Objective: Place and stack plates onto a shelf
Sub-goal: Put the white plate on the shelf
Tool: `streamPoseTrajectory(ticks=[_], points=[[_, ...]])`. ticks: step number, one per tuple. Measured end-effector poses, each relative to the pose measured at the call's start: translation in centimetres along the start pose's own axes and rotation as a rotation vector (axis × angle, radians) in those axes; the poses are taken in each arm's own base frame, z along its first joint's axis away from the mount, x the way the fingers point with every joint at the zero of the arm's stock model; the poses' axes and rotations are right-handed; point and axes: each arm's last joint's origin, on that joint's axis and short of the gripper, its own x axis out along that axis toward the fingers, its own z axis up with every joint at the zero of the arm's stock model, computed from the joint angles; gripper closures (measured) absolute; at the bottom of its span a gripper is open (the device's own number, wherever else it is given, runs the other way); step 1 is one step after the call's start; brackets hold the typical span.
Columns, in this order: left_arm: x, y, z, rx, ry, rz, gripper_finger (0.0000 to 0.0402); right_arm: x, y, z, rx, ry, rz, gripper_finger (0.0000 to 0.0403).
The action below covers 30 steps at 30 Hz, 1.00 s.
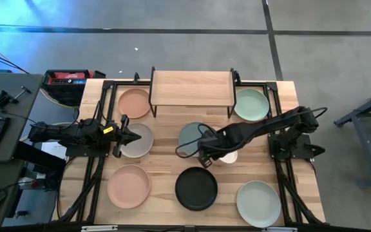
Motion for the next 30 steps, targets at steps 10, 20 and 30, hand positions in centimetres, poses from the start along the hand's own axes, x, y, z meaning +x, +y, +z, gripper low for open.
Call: streamPoseTrajectory(ticks=[10, 20, 30], points=[[0.0, 0.0, 0.0, 0.000, 0.000, 0.000, 0.0401, -6.0, 1.0, 3.4, -0.215, -0.194, 0.143, 0.0403], [0.0, 0.0, 0.0, -0.025, 0.000, 0.000, 0.0401, -8.1, -1.1, 7.0, -0.483, -0.301, 0.066, 0.0403], [0.0, 0.0, 0.0, -0.045, 0.000, 0.000, 0.0401, -7.9, -4.9, 10.0, -0.783, -0.292, -0.230, 0.0403]])
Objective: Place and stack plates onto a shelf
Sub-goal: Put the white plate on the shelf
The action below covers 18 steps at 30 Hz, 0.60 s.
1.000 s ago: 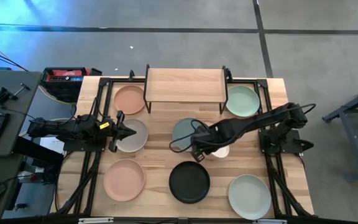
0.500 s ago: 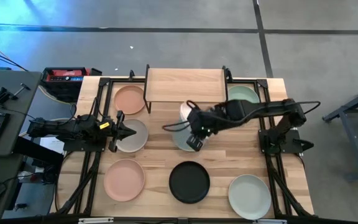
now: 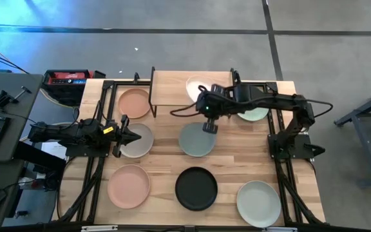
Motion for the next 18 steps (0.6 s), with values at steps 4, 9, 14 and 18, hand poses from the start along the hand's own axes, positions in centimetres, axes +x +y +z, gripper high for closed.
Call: streamPoseTrajectory(ticks=[4, 9, 14, 18], points=[[0.0, 0.0, 0.0, 0.000, 0.000, 0.000, 0.0401, 0.4, -1.3, -0.2, -0.110, 0.030, -0.047, 0.0403], [0.0, 0.0, 0.0, 0.000, 0.000, 0.000, 0.0401, 0.7, -2.6, -0.4, -0.234, 0.063, -0.091, 0.0403], [0.0, 0.0, 0.0, 0.000, 0.000, 0.002, 0.0401, 2.3, -4.1, -1.2, -0.254, 0.128, -0.094, 0.0403], [0.0, 0.0, 0.0, 0.000, -0.001, 0.008, 0.0401, 3.7, -4.9, -1.9, -0.257, 0.183, -0.093, 0.0403]])
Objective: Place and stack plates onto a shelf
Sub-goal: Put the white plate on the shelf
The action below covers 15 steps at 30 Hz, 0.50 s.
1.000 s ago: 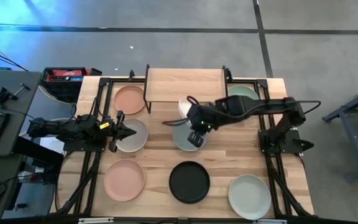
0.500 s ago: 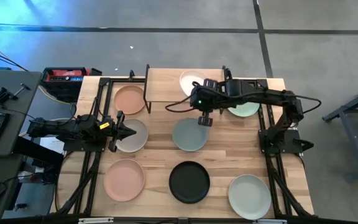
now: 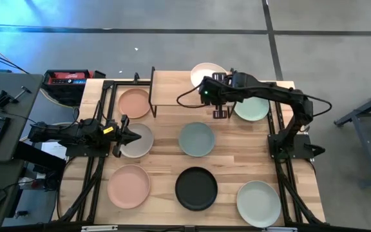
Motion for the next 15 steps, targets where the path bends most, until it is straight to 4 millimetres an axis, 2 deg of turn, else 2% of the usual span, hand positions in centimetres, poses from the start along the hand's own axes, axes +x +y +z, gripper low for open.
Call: streamPoseTrajectory(ticks=[15], points=[[0.0, 0.1, 0.0, 0.000, -0.005, 0.048, 0.0401, 4.4, -0.9, -0.9, -0.045, 0.010, 0.060, 0.0403]])
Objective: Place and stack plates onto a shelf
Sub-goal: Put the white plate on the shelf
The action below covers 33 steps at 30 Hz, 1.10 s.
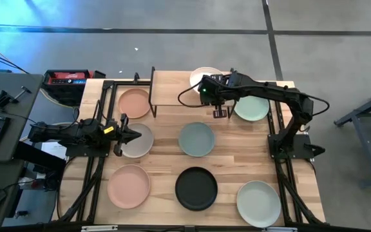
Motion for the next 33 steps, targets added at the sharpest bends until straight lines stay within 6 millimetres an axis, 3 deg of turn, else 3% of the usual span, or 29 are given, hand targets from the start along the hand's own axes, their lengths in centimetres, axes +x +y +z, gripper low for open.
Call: streamPoseTrajectory(ticks=[21, 33], points=[[0.0, 0.0, 0.0, -0.026, 0.000, 0.000, 0.0401, 2.2, -2.4, -2.0, 0.068, -0.040, 0.174, 0.0403], [0.0, 0.1, 0.0, -0.026, -0.002, 0.021, 0.0401, 3.7, -2.6, -1.7, 0.046, -0.010, 0.183, 0.0403]])
